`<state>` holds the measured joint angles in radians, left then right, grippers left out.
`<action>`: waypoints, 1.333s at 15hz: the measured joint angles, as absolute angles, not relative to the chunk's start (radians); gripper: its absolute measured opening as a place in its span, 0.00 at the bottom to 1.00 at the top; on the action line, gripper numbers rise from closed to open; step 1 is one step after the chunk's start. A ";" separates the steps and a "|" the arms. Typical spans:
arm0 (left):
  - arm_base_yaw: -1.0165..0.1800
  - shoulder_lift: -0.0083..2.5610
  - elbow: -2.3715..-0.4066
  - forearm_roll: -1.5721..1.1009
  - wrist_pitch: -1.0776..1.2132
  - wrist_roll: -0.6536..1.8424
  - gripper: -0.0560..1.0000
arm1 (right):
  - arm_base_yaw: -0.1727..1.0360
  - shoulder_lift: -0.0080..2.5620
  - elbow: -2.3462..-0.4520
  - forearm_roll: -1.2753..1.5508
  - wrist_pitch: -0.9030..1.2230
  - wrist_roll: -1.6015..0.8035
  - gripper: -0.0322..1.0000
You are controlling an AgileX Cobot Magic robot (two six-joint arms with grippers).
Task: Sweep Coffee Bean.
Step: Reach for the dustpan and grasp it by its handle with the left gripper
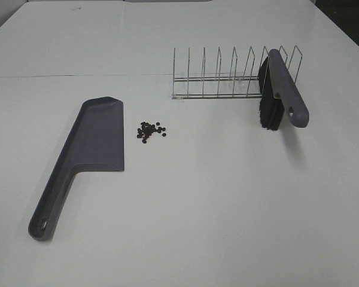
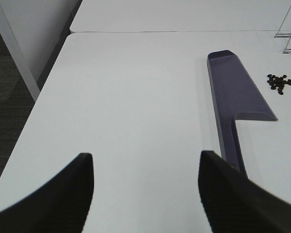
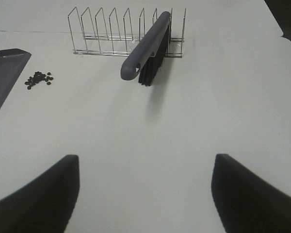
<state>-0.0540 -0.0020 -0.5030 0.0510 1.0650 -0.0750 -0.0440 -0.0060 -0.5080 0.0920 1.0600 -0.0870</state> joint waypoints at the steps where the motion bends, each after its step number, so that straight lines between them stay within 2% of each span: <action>1: -0.054 -0.002 -0.503 0.051 1.065 -0.075 0.60 | -0.044 -0.006 -0.508 0.092 1.060 -0.087 0.65; 20: -0.054 -0.002 -0.503 0.051 1.065 -0.075 0.60 | -0.044 -0.006 -0.508 0.092 1.060 -0.087 0.65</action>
